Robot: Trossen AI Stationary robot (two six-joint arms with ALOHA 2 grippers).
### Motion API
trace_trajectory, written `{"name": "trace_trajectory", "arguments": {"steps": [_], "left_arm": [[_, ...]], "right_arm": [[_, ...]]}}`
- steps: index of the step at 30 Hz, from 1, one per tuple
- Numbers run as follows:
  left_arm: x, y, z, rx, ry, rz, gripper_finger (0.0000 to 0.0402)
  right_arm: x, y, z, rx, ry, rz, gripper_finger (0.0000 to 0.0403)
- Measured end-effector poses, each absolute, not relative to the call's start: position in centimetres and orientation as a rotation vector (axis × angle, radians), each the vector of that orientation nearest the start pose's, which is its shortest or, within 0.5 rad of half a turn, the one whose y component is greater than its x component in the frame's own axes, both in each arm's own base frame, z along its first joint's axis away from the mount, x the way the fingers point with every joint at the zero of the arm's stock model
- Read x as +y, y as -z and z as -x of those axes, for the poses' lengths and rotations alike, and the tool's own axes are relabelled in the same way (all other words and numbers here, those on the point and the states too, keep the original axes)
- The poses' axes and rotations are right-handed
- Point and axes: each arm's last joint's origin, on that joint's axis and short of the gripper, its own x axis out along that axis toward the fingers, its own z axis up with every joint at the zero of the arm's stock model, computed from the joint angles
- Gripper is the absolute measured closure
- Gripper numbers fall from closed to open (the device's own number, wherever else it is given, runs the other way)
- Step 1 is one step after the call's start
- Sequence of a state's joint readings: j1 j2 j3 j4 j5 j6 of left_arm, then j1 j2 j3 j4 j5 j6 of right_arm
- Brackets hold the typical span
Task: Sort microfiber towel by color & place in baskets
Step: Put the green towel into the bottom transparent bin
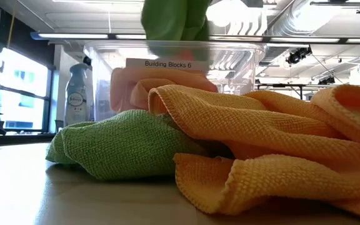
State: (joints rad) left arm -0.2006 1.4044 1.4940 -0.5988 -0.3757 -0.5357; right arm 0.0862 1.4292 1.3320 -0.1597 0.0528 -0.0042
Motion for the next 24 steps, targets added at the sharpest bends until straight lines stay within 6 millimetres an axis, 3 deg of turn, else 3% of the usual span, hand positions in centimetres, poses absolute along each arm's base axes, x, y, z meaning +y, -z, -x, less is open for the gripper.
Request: {"name": "trace_trajectory", "arguments": {"steps": [6,11,15,21,24], "left_arm": [[-4.8,-40.0,-30.1,0.397,-0.252,0.372,0.0401],[-4.9,-40.4,-30.4,0.361,-0.226,0.35,0.0401],[-4.9,-40.4,-30.3,0.362,-0.223,0.353,0.0401],[-4.9,-40.4,-30.3,0.362,-0.22,0.331,0.0398],[-4.9,-40.5,-30.3,0.354,-0.217,0.332,0.0386]], "right_arm": [[2.8,-36.4,-33.7,0.387,-0.035,0.025,0.0155],[3.2,-35.8,-34.5,0.393,-0.042,0.024,0.0156],[3.2,-35.6,-34.7,0.39,-0.032,0.011,0.0216],[3.2,-35.5,-34.6,0.408,-0.033,0.014,0.0379],[3.1,-35.2,-34.4,0.441,-0.026,-0.01,0.0377]]}}
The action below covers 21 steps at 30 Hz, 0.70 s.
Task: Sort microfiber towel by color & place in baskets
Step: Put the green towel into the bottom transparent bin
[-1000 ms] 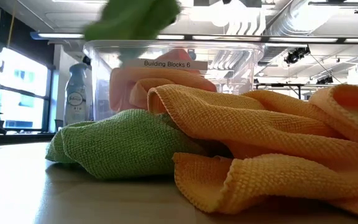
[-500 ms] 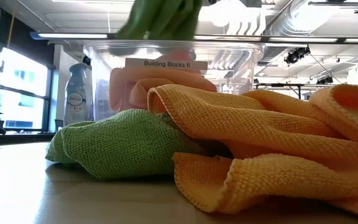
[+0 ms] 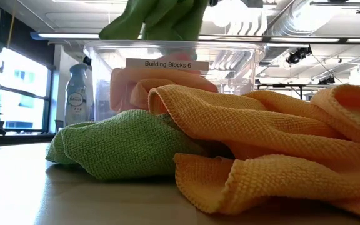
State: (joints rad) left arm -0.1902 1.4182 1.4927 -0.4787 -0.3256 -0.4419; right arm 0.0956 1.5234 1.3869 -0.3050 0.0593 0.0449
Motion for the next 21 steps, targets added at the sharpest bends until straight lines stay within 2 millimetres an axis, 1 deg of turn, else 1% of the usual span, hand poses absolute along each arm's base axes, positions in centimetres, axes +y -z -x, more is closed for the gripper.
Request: {"name": "trace_trajectory", "arguments": {"steps": [2,4,8,11,14,16,19,21], "left_arm": [[-4.9,-40.6,-30.2,0.359,-0.204,0.335,0.0374],[-4.9,-40.6,-30.2,0.369,-0.189,0.331,0.0359],[-5.0,-40.5,-30.2,0.379,-0.179,0.293,0.0322],[-5.0,-40.4,-30.2,0.388,-0.174,0.259,0.0296],[-4.9,-40.2,-30.1,0.407,-0.173,0.222,0.0282],[-4.9,-40.1,-30.1,0.421,-0.184,0.213,0.0279],[-4.6,-39.7,-29.9,0.458,-0.214,0.206,0.0281],[-4.3,-39.6,-29.9,0.474,-0.229,0.202,0.0282]], "right_arm": [[3.1,-34.7,-34.2,0.49,-0.013,-0.045,0.0363],[2.9,-34.7,-33.7,0.532,-0.001,-0.069,0.0362],[2.8,-35.6,-32.3,0.591,0.031,-0.104,0.0389],[2.9,-36.6,-30.7,0.619,0.07,-0.116,0.0395],[3.2,-38.3,-28.3,0.641,0.098,-0.144,0.039],[3.6,-39.2,-26.5,0.671,0.114,-0.148,0.0392],[4.6,-39.9,-24.1,0.723,0.165,-0.141,0.0398],[5.1,-40.5,-22.3,0.744,0.196,-0.166,0.0398]]}}
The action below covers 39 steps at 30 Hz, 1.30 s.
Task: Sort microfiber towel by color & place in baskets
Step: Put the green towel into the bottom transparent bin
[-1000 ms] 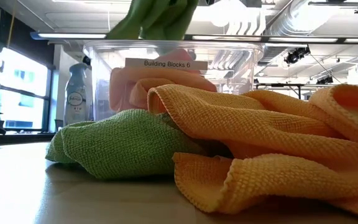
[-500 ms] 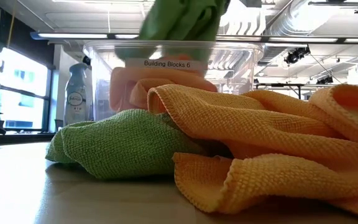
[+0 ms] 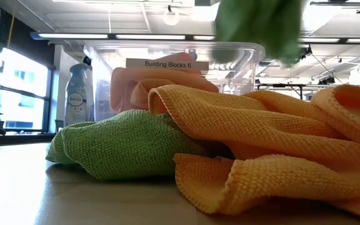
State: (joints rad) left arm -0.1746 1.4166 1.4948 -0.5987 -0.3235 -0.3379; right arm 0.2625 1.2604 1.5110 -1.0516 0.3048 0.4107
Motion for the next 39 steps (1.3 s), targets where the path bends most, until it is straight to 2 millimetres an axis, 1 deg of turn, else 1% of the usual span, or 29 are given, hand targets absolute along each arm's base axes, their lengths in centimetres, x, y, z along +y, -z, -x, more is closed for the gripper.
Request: {"name": "trace_trajectory", "arguments": {"steps": [3,7,13,14,17,19,24,28,31,35,39], "left_arm": [[-4.1,-39.4,-29.8,0.499,-0.242,0.196,0.0284],[-3.9,-39.1,-29.6,0.538,-0.245,0.165,0.0284],[-3.8,-38.3,-29.0,0.632,-0.257,0.124,0.0284],[-3.8,-38.3,-28.9,0.636,-0.256,0.117,0.0284],[-3.7,-38.0,-28.5,0.631,-0.25,0.101,0.0284],[-3.6,-37.3,-28.0,0.64,-0.255,0.104,0.0284],[-3.4,-35.4,-26.7,0.62,-0.291,0.148,0.0285],[-3.1,-33.9,-25.5,0.588,-0.314,0.2,0.0285],[-3.0,-33.0,-25.0,0.561,-0.323,0.233,0.0285],[-3.0,-32.3,-24.5,0.522,-0.323,0.264,0.0285],[-3.0,-32.3,-24.5,0.521,-0.314,0.273,0.0285]], "right_arm": [[5.9,-41.1,-19.9,0.779,0.229,-0.228,0.0397],[7.2,-40.8,-17.9,0.857,0.235,-0.288,0.0399],[9.0,-39.5,-14.5,1.124,0.273,-0.386,0.0399],[9.4,-39.5,-14.0,1.156,0.278,-0.41,0.0399],[10.7,-39.4,-13.1,1.178,0.244,-0.47,0.04],[11.5,-39.3,-12.6,1.213,0.244,-0.514,0.04],[13.9,-38.5,-12.0,1.346,0.227,-0.562,0.04],[16.0,-37.4,-12.2,1.43,0.213,-0.499,0.04],[17.4,-36.4,-12.8,1.46,0.214,-0.418,0.04],[19.0,-34.3,-14.0,1.469,0.236,-0.288,0.04],[20.3,-31.4,-15.1,1.478,0.207,-0.194,0.04]]}}
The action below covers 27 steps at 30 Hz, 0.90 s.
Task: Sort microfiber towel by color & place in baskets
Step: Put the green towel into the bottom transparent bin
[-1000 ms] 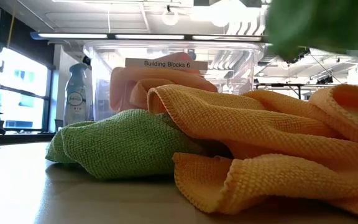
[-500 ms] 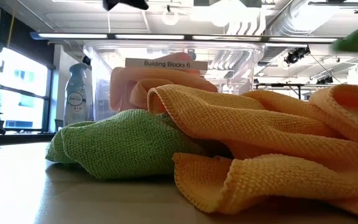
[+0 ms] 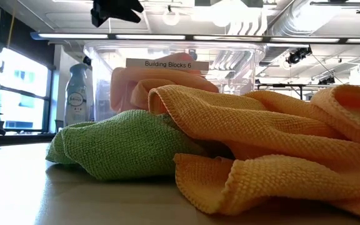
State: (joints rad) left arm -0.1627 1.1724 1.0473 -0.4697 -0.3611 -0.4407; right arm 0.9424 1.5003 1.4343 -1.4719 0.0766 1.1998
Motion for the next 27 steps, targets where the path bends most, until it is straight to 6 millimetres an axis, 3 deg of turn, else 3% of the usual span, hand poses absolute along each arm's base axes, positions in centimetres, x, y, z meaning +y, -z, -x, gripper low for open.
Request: {"name": "trace_trajectory", "arguments": {"steps": [9,16,21,27], "left_arm": [[-3.1,-32.3,-24.5,0.528,-0.27,0.296,0.0285],[-3.3,-32.3,-24.6,0.534,-0.245,0.354,0.0285],[-3.3,-32.5,-24.7,0.511,-0.246,0.387,0.0285],[-3.3,-32.8,-24.9,0.472,-0.238,0.405,0.0285]], "right_arm": [[22.0,-24.2,-14.9,1.485,0.002,-0.198,0.0401],[21.5,-19.7,-13.6,1.531,0.022,-0.229,0.0399],[21.6,-18.0,-13.6,1.492,-0.047,-0.259,0.0391],[21.9,-18.3,-13.6,1.49,-0.061,-0.264,0.0357]]}}
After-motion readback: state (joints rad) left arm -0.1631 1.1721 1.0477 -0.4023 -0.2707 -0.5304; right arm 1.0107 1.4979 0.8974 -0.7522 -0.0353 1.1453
